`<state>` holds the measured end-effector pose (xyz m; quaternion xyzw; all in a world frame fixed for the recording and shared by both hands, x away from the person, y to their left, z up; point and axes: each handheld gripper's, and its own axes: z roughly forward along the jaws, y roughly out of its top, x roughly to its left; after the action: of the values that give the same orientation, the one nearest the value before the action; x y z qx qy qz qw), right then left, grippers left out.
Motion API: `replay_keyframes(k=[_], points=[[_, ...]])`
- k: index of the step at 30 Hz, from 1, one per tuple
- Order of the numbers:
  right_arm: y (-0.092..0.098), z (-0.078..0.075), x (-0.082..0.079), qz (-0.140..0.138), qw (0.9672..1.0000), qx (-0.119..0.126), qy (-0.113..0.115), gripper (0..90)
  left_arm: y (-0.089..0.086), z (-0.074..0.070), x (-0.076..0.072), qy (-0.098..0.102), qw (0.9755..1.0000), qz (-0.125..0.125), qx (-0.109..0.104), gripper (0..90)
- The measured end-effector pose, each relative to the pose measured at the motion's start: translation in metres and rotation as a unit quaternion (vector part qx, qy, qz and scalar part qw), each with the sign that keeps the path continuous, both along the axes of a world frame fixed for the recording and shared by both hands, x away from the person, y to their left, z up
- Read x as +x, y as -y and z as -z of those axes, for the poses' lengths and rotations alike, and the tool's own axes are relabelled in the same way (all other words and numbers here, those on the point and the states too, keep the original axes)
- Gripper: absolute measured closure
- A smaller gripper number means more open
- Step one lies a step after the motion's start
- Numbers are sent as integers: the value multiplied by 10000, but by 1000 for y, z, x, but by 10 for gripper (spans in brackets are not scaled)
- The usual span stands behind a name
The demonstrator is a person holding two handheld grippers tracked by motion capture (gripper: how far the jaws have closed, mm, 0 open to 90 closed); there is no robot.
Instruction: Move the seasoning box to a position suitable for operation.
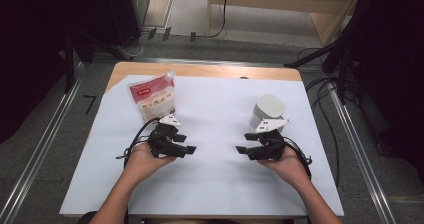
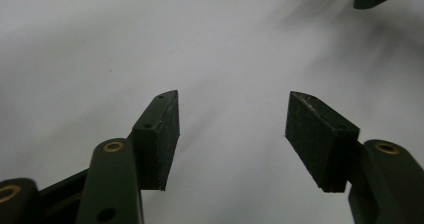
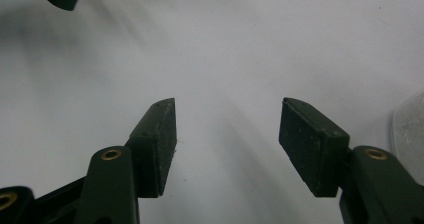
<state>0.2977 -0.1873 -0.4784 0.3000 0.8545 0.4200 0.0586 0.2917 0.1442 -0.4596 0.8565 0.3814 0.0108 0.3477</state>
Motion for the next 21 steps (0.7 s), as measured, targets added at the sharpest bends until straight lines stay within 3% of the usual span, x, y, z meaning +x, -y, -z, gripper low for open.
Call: replay_keyframes(k=[5, 9, 11, 14, 17, 21], points=[[1, -1, 2, 74, 9999, 82, 42, 358, 1, 1, -1, 227, 9996, 123, 69, 369], [5, 2, 8, 156, 9992, 286, -225, 335, 3, -1, 0, 286, 9996, 86, -19, 370], [6, 4, 11, 207, 9993, 203, -255, 325, 4, -1, 0, 317, 9995, 50, -28, 369], [8, 8, 15, 255, 9990, 225, -287, 302, 0, 1, 3, 272, 9995, 148, 10, 370], [9, 10, 18, 310, 9984, 257, -393, 281, -2, 3, 6, 167, 9998, 51, 24, 371], [6, 9, 15, 246, 9991, 184, -290, 276, 0, 2, 5, 101, 9999, 73, 37, 378]])
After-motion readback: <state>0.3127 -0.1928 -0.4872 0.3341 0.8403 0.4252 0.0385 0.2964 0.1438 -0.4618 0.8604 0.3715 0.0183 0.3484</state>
